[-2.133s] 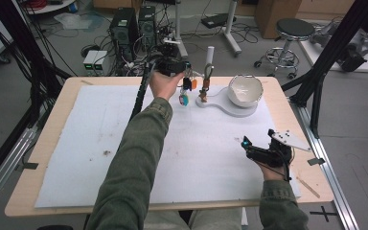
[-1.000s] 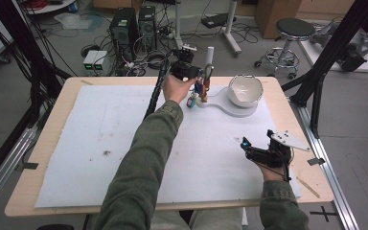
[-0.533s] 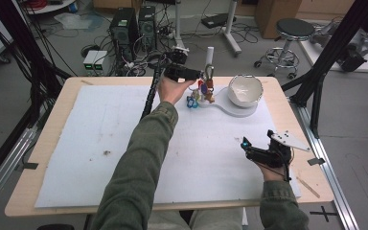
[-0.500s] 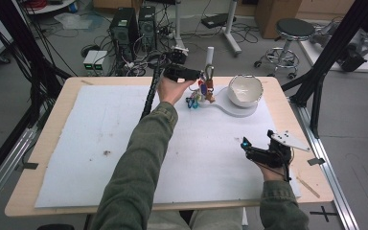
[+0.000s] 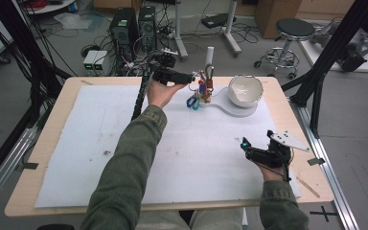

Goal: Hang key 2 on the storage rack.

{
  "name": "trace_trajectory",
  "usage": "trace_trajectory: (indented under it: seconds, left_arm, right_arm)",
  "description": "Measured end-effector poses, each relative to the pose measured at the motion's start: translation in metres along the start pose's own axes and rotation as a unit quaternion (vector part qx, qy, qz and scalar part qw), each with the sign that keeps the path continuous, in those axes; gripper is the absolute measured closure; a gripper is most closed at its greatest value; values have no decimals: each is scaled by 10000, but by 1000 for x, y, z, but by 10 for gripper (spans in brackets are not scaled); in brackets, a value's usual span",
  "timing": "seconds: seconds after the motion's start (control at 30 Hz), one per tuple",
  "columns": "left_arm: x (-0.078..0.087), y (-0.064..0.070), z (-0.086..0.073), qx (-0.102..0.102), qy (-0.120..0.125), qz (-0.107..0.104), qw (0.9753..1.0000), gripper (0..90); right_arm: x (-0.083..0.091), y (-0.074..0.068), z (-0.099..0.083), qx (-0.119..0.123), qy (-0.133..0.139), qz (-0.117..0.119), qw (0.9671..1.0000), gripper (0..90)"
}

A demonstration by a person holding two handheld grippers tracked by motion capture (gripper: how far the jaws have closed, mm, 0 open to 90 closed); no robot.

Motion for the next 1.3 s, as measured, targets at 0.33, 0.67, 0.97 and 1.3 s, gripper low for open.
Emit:
trace_trajectory:
  seconds: [0.33, 0.67, 0.97, 1.3]
  left_arm:
    - [19, -4, -6, -102, 86, -75, 9999, 16]
    - [33, -10, -16, -107, 133, -156, 9997, 16]
    - [45, -17, -30, -129, 133, -191, 9996, 16]
    - [64, -24, -41, -202, 231, -65, 9995, 16]
  right_arm:
    - [0, 1, 0, 8, -8, -30, 10000, 9]
    - [-2, 0, 0, 3, -18, -21, 10000, 9]
    - [-1, 0, 0, -23, -24, -34, 10000, 9]
    - [-2, 1, -1, -41, -50, -49, 10000, 9]
Point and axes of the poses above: each handheld gripper's, and its own axes: x roughly backward along the jaws, z roughly out of its top, y roughly to its right, the point moved 1 cm from there along -x, roughly forward along the jaws, and after that the axes turned 1 degree about -y, right-handed, at the moved point
